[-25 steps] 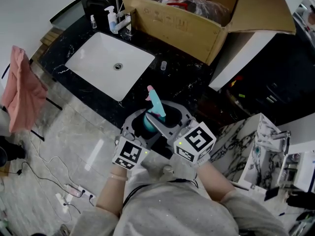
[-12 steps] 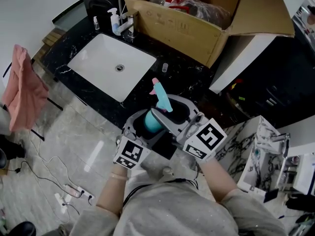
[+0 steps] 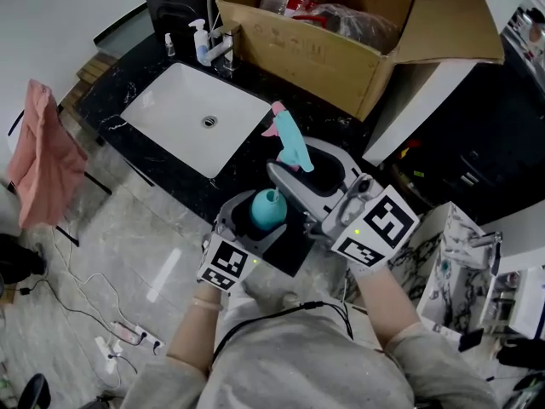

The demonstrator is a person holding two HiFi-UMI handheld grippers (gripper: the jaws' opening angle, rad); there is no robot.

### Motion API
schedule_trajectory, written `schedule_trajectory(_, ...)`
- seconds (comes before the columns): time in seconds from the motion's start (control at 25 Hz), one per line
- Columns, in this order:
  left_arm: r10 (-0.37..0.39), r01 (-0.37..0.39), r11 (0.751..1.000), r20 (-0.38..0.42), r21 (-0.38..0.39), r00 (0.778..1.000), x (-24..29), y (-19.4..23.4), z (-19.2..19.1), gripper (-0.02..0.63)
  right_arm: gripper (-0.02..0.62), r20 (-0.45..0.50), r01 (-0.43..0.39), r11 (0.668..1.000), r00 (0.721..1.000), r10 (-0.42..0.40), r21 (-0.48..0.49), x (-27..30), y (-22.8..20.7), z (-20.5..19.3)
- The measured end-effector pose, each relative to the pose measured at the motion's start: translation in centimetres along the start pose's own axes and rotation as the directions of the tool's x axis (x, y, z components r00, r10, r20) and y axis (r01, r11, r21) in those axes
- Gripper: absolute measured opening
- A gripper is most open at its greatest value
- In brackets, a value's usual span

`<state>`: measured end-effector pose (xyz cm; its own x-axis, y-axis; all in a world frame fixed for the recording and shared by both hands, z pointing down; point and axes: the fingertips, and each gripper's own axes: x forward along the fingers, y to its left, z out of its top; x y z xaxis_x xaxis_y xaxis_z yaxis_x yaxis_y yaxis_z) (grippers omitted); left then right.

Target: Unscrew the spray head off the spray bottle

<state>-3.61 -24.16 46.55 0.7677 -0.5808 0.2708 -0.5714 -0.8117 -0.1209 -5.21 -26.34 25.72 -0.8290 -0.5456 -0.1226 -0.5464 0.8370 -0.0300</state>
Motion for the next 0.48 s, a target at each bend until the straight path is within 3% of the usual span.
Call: schedule_trajectory(0.48, 0.005, -0.005, 1.000, -0.004, 0.022, 1.000, -0.3, -0.1, -0.2, 0.358, 0.160, 0.080, 0.009, 0.997, 0.997, -0.002, -0.083, -0.1, 0.7, 4.0)
